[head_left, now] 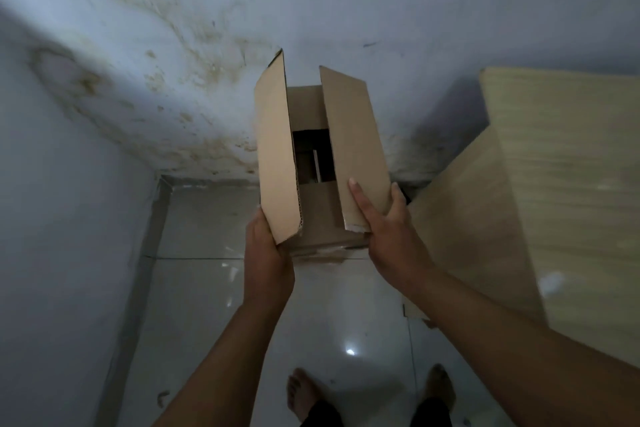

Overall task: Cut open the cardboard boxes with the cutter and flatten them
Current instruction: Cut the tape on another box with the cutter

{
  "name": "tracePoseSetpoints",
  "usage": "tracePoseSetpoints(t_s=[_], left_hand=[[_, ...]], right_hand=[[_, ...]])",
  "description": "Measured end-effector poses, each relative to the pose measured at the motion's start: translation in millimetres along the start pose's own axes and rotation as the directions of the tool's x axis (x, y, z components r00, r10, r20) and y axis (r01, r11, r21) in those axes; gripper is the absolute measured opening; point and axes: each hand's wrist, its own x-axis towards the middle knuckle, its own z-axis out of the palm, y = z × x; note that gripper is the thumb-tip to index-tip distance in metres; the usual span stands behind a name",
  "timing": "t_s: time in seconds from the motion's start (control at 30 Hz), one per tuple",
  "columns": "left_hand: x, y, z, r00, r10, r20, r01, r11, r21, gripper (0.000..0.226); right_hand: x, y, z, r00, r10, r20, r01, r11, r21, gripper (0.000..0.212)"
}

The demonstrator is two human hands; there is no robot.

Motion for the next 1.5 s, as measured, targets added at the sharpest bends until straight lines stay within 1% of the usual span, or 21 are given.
tracePoseSetpoints(t_s=[0.07,0.13,0.23,0.37,0.5,0.6,0.67,0.73,0.8,0.87,0.9,1.0,1.1,1.17,1.23,1.27,1.33,1.4,1.43,1.47,1.5], left_hand=[[-9,40,-8,0.999,0.044,-0.024,-0.044,0.999,-0.016,0.057],[-18,80,-11,0.994,0.102,-0.045,-0.104,0.994,-0.035,0.053],[-29,137,1,0.98,0.182,-0.077,-0.184,0.983,-0.018,0.049],[-52,211,48,0.969,0.235,-0.074,-0.235,0.972,0.007,0.052],[-85,280,125,0.972,0.232,-0.032,-0.232,0.973,0.02,0.056],[-115,328,190,0.971,0.235,0.043,-0.234,0.972,-0.04,0.054],[-133,351,229,0.966,0.236,0.103,-0.237,0.972,0.0,0.055],[-148,366,262,0.962,0.209,0.177,-0.224,0.972,0.067,0.062],[-160,375,289,0.955,0.179,0.235,-0.204,0.975,0.086,0.062],[-170,382,308,0.947,0.144,0.286,-0.178,0.979,0.096,0.059],[-174,384,316,0.939,0.132,0.317,-0.179,0.976,0.123,0.061],[-185,384,331,0.906,0.148,0.397,-0.245,0.948,0.205,0.074],[-189,388,336,0.878,0.175,0.445,-0.286,0.938,0.196,0.082],[-190,394,333,0.87,0.136,0.474,-0.276,0.931,0.24,0.093],[-191,398,328,0.848,0.129,0.514,-0.319,0.899,0.301,0.102],[-190,400,326,0.835,0.136,0.533,-0.344,0.886,0.312,0.103],[-188,402,324,0.823,0.14,0.55,-0.352,0.886,0.302,0.094],[-186,407,327,0.841,0.099,0.532,-0.291,0.912,0.289,0.081],[-185,411,331,0.862,0.068,0.503,-0.241,0.927,0.288,0.079],[-185,416,336,0.888,0.035,0.459,-0.186,0.939,0.289,0.08],[-184,424,343,0.911,-0.007,0.411,-0.13,0.944,0.304,0.083]], right_hand=[[-15,0,-39,0.997,-0.017,-0.069,0.016,1.0,-0.023,0.105],[-27,5,-77,0.988,-0.042,-0.15,0.034,0.998,-0.052,0.1],[-41,27,-130,0.966,-0.082,-0.244,0.061,0.994,-0.092,0.095],[-56,87,-198,0.938,-0.1,-0.331,0.06,0.99,-0.129,0.099],[-83,177,-259,0.924,-0.092,-0.372,0.034,0.987,-0.159,0.098],[-104,254,-293,0.932,-0.072,-0.356,0.013,0.986,-0.166,0.098],[-117,299,-308,0.941,-0.033,-0.336,-0.021,0.988,-0.156,0.096],[-129,338,-316,0.949,-0.006,-0.316,-0.043,0.988,-0.148,0.096],[-139,370,-319,0.954,0.018,-0.299,-0.066,0.987,-0.149,0.096],[-147,395,-318,0.961,0.052,-0.272,-0.097,0.984,-0.153,0.094],[-150,405,-316,0.963,0.069,-0.26,-0.112,0.982,-0.153,0.093],[-157,425,-314,0.967,0.089,-0.237,-0.126,0.981,-0.145,0.09],[-161,435,-316,0.977,0.103,-0.184,-0.126,0.985,-0.117,0.086],[-161,438,-320,0.983,0.108,-0.149,-0.119,0.99,-0.071,0.083],[-159,441,-324,0.989,0.103,-0.101,-0.106,0.994,-0.02,0.078],[-158,444,-325,0.992,0.097,-0.076,-0.096,0.995,0.015,0.077],[-158,452,-326,0.996,0.085,-0.018,-0.083,0.994,0.077,0.079],[-160,461,-326,0.996,0.071,0.051,-0.077,0.989,0.124,0.082],[-159,463,-326,0.995,0.079,0.065,-0.091,0.977,0.191,0.078],[-156,464,-326,0.994,0.105,0.043,-0.112,0.952,0.286,0.068],[-152,463,-326,0.989,0.143,-0.021,-0.124,0.913,0.389,0.056]])
